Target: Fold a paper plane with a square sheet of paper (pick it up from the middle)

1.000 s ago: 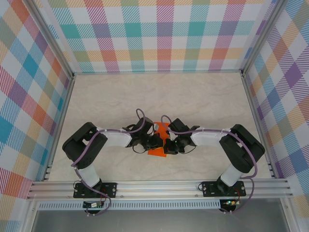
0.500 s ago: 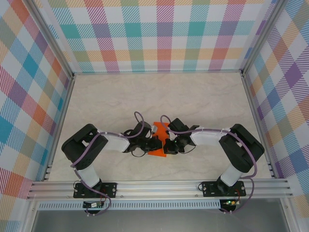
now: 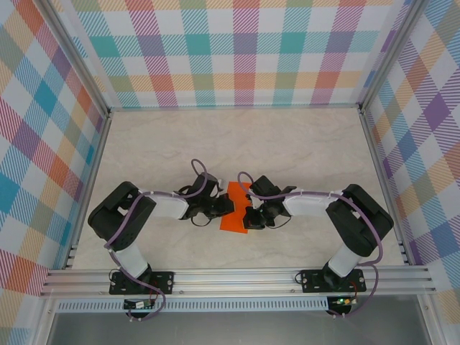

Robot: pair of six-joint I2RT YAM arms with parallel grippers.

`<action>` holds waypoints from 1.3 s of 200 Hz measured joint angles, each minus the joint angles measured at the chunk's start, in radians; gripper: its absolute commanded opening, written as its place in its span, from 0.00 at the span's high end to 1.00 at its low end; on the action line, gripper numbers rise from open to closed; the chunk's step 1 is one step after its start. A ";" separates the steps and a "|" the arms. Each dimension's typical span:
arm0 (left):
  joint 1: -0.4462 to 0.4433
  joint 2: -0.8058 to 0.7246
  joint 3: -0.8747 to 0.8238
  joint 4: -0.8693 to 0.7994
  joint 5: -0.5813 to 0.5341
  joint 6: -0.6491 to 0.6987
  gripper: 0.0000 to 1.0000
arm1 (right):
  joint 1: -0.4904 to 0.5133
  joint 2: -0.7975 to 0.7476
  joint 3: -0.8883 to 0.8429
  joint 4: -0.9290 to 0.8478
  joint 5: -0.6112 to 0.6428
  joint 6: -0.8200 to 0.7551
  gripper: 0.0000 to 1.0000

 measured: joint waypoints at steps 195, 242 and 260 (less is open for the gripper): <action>0.182 -0.312 0.121 -0.358 -0.204 0.048 0.19 | -0.054 -0.085 0.245 -0.103 0.090 0.038 0.45; 0.182 -0.402 0.096 -0.456 -0.278 0.029 0.00 | -0.119 -0.053 0.243 -0.105 0.089 -0.013 0.43; 0.182 -0.406 0.094 -0.467 -0.276 0.021 0.00 | -0.119 -0.020 0.243 -0.101 0.071 -0.036 0.45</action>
